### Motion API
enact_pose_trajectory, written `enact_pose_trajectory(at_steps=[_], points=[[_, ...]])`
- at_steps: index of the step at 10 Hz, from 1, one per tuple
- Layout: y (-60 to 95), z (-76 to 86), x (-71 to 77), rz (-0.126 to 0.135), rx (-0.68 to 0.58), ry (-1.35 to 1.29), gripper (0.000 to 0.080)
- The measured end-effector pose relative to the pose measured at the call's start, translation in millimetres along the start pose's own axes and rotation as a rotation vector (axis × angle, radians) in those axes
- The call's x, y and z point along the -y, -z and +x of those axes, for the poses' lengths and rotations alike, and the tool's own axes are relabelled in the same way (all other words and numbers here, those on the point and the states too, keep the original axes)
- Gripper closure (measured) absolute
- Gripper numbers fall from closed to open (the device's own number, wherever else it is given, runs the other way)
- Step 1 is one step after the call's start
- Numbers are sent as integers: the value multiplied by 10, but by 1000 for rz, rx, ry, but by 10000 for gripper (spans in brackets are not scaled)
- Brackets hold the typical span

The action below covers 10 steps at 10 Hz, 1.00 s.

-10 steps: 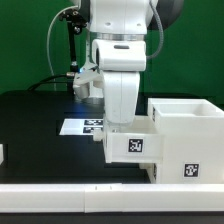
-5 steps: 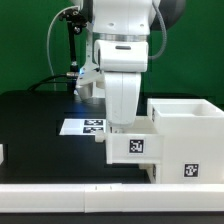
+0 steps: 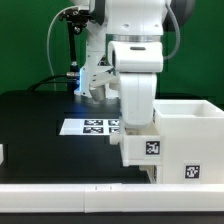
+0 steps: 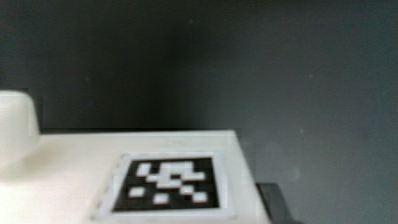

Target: Assemble drawer

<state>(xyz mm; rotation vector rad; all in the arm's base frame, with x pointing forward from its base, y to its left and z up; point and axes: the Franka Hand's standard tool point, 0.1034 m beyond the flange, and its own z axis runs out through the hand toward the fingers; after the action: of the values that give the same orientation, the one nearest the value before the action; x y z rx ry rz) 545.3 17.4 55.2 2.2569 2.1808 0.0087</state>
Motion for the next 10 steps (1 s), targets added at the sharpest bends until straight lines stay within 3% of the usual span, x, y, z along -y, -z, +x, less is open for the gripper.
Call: enact_pose_trajectory(at_steps=[2,3,4,5,6,7,8,9,10], points=[[-3,-10,-1,-23,-7,5,761],[-5,-12,-2,-22,-7,1,671],[-10,-12,1,-21,-7,1,671],[-13,-14,3,-20,-7,1,480],[-15,-15,4,-20,-7,0,480],[1,-12,1,-20,-5,0,298],[118,6,-7,-14,3,0,298],[247,18,-24,3,15,2,179],[383,19,-80,21,27,-5,158]])
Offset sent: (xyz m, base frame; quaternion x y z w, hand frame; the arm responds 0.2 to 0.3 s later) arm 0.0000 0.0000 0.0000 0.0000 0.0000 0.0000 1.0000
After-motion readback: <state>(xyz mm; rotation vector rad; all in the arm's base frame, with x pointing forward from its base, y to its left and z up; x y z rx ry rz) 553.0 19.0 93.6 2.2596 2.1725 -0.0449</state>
